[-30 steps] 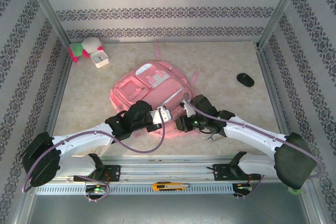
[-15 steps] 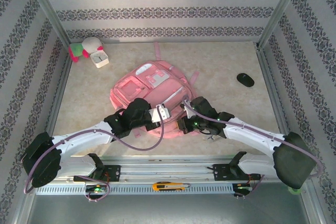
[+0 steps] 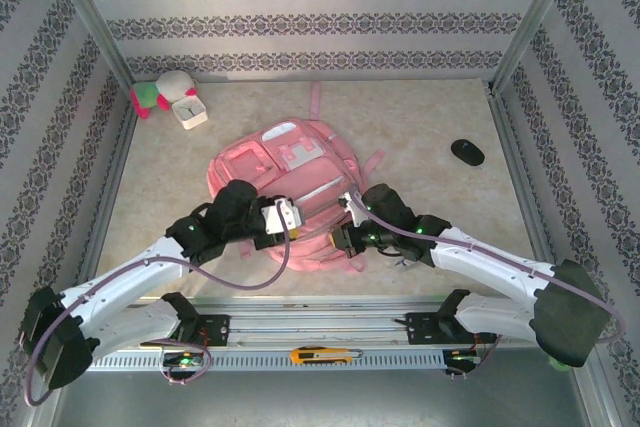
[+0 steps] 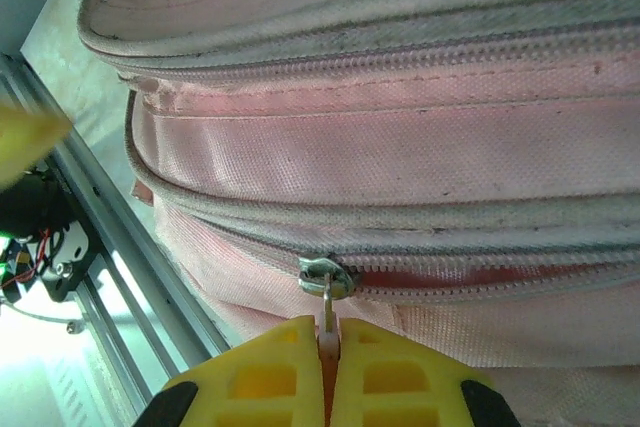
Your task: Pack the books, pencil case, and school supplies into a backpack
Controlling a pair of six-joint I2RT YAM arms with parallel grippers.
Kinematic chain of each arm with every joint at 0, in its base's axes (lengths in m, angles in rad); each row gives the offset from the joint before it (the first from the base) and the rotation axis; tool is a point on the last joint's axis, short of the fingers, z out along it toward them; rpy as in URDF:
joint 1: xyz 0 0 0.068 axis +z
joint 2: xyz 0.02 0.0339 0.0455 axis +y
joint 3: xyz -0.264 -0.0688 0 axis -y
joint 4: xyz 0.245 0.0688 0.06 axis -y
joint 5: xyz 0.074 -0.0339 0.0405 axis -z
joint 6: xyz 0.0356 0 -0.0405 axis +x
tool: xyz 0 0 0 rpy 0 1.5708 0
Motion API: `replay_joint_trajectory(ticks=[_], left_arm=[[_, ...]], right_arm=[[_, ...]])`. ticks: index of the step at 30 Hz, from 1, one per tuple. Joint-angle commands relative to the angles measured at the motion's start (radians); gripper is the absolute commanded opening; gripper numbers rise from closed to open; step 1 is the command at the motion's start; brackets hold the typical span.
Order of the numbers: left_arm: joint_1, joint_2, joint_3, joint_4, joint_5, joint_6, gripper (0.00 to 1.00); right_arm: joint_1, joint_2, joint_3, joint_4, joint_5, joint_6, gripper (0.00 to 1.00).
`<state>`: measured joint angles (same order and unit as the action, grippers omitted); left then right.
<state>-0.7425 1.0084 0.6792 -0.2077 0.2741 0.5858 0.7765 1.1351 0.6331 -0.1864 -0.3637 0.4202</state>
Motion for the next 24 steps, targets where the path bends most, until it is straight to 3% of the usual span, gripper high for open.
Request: replay_joint_trajectory(ticks=[1,4,8,9,11,12,14,17,20,24], left_arm=[[-0.124,0.031,0.002,0.106,-0.141,-0.134,0.57],[-0.189,0.121,-0.001,0.183,-0.255,-0.148,0.58],[-0.209,0.246,0.026,0.209,-0.291,-0.108,0.57],[-0.208,0.267,0.021,0.230,-0.328,-0.101,0.53],[-0.206,0.288,0.011,0.260,-0.392,-0.064,0.20],[-0.201,0.284,0.006,0.261,-0.399,-0.054,0.09],[-0.160,0.240,0.002,0.194,-0.314,-0.030,0.01],[-0.080,0.116,-0.024,0.051,-0.142,0.030,0.00],[0.005,-0.031,-0.051,-0.094,-0.048,0.104,0.00],[0.087,-0.153,-0.044,-0.281,-0.001,0.184,0.00]], right_arm=[[0.003,-0.006,0.033,0.005,-0.012,0.009,0.00],[0.003,-0.011,0.022,0.015,-0.017,0.017,0.00],[0.002,-0.013,0.020,0.020,-0.027,0.018,0.00],[0.001,-0.014,0.021,0.021,-0.027,0.017,0.00],[-0.007,-0.020,0.019,0.016,-0.027,0.022,0.00],[-0.013,-0.027,0.016,0.011,-0.029,0.022,0.00],[-0.039,-0.041,0.007,-0.011,-0.029,0.021,0.00],[-0.113,-0.063,-0.017,-0.051,-0.049,0.007,0.00],[-0.177,-0.085,-0.036,-0.060,-0.066,-0.007,0.00],[-0.145,-0.074,-0.021,0.000,-0.095,0.013,0.00]])
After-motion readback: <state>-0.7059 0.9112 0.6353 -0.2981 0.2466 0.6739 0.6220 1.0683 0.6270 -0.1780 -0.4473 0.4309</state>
